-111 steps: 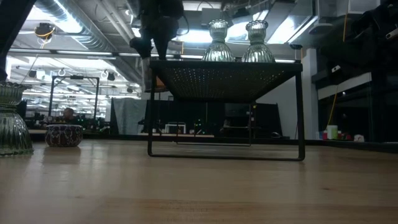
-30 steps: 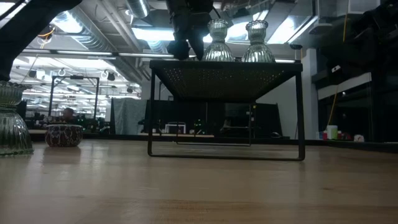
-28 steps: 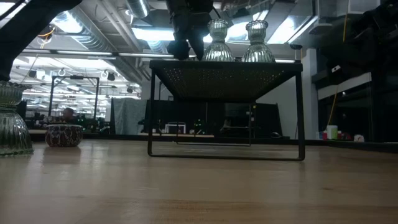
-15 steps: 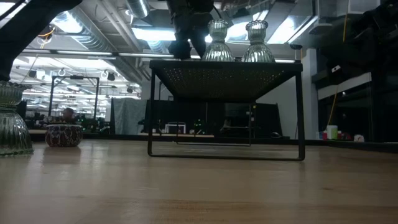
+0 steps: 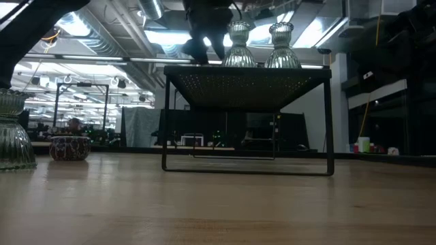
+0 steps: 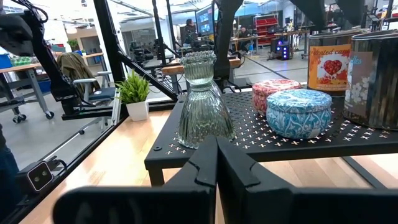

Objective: Pick & Place candle stick holders
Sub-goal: Put the orange scented candle on the shelf aligned with the other brown scented candle

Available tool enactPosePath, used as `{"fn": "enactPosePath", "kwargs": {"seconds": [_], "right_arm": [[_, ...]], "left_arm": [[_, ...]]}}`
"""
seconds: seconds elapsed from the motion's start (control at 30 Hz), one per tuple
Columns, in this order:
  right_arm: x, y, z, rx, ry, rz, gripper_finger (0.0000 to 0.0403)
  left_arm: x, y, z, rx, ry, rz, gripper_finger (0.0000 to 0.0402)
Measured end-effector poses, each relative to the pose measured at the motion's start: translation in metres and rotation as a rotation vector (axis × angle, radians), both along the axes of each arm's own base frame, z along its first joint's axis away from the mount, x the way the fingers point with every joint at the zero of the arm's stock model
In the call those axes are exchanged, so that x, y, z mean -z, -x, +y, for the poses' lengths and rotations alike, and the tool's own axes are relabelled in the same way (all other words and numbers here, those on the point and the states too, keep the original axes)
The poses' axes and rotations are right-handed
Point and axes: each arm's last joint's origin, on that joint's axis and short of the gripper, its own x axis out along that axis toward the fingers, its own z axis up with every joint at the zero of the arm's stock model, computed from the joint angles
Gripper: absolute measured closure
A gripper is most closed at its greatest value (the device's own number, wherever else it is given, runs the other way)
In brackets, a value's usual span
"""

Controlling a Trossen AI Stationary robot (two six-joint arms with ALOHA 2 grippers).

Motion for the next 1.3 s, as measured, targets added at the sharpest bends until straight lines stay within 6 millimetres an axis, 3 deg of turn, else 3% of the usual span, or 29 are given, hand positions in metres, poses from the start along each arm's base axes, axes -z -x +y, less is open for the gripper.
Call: {"fn": "enactPosePath", "kwargs": {"seconds": [0.17,0.47,1.3], "right_arm": [[0.0,0.0,0.0,0.001,0.0,0.0,0.0398],[0.0,0.0,0.0,0.0,0.0,0.0,0.0398],[0.0,0.0,0.0,0.001,0.0,0.0,0.0397]], "left_arm": [[-0.013,0.012,0.001,-0.03,0.015,0.019,0.0027],[-0.014,0.024,0.003,-0.064,0.039,0.075,0.0078],[-0.011,0.027,0.005,-0.036,0.034,0.114,0.0323]]}}
